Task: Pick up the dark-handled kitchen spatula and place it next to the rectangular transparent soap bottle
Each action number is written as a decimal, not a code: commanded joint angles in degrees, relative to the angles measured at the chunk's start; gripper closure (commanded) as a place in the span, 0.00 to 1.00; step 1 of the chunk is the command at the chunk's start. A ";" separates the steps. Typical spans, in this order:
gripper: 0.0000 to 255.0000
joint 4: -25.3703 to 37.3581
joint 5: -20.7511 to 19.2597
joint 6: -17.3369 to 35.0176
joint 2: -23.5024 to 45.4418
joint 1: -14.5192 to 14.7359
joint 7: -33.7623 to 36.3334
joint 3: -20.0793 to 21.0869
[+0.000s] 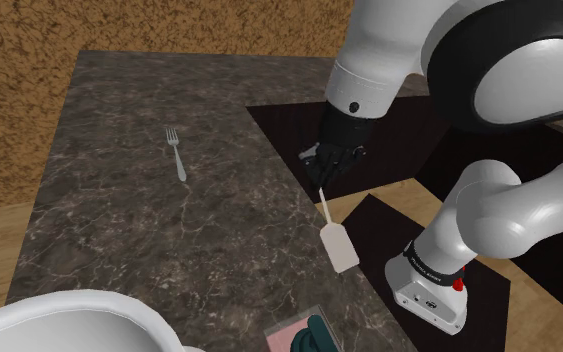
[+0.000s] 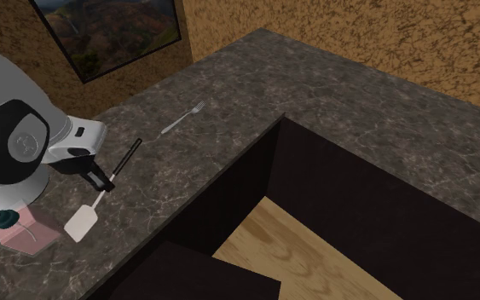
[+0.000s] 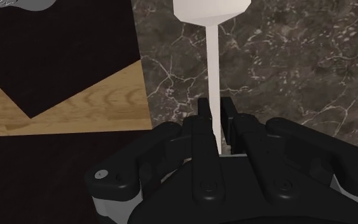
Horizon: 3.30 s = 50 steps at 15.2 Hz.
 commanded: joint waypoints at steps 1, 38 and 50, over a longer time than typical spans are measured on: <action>1.00 -1.39 0.44 1.45 0.01 0.24 0.14 0.54; 0.00 -15.80 4.94 25.18 9.37 0.33 0.90 8.64; 0.00 -11.69 3.78 15.59 3.85 1.18 0.69 5.39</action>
